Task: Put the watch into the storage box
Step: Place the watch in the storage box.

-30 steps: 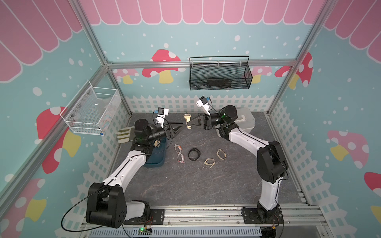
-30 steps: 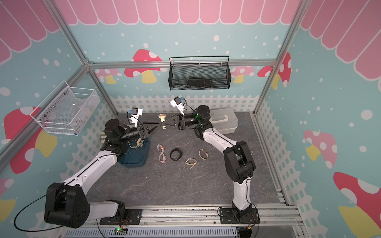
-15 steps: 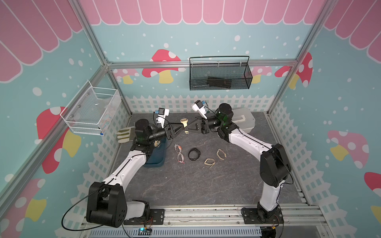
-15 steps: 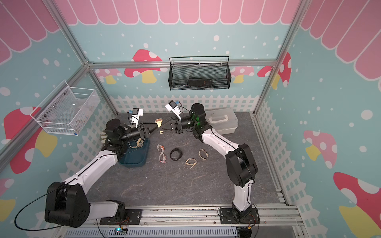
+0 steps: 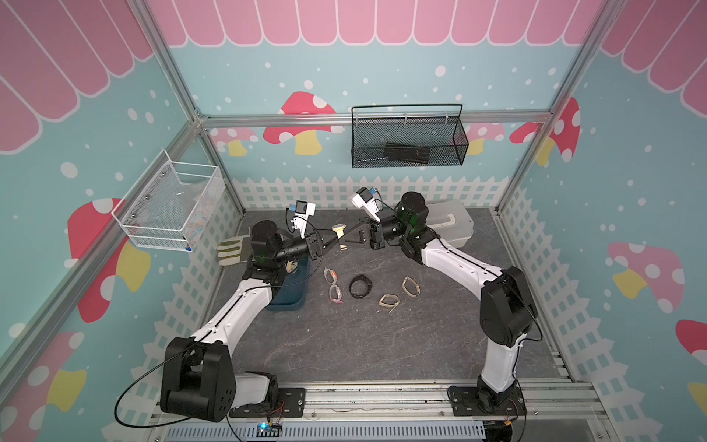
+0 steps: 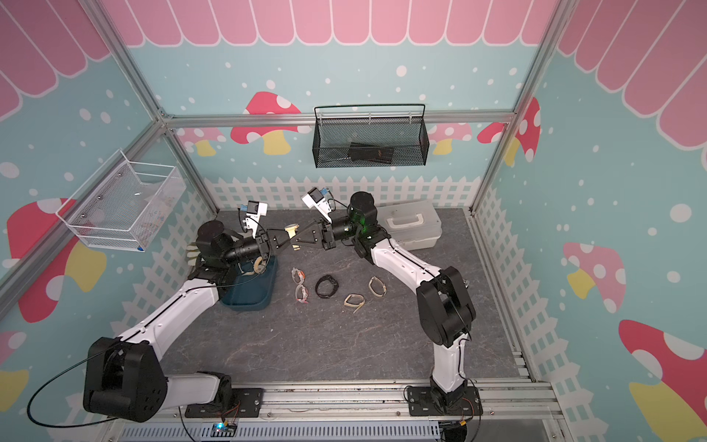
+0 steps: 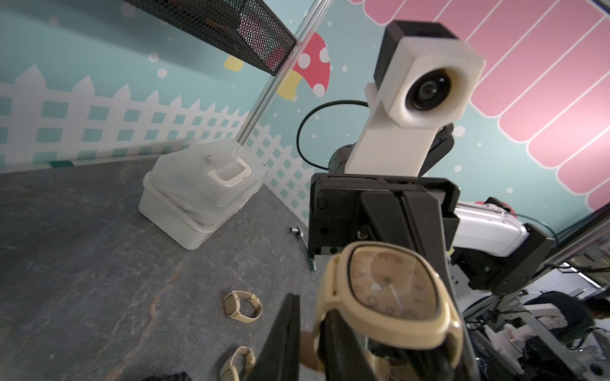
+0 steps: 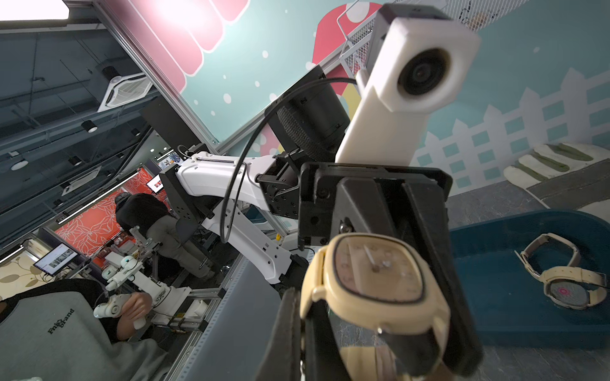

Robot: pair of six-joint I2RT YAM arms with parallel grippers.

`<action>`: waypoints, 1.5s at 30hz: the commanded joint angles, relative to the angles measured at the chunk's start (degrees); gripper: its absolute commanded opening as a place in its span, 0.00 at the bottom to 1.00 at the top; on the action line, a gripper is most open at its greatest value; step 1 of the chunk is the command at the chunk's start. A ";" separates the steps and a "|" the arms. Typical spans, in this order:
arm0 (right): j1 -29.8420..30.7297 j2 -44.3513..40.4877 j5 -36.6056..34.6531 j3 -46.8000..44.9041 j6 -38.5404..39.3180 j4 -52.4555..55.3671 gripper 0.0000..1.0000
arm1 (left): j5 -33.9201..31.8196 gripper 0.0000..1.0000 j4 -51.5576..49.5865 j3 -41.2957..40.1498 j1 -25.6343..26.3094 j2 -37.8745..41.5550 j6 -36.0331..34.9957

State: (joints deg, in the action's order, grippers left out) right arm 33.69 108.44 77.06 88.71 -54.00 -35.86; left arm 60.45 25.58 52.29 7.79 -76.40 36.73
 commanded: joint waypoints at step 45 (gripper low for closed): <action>-1.99 -8.71 -26.03 -3.98 45.91 49.60 0.99 | -51.62 0.00 -46.52 7.57 -12.60 -7.80 -9.78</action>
State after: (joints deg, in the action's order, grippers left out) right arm 31.77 99.24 51.40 85.27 -9.30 12.43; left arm 16.16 -13.63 57.34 -4.62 -82.11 28.16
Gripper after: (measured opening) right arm 0.994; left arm 0.047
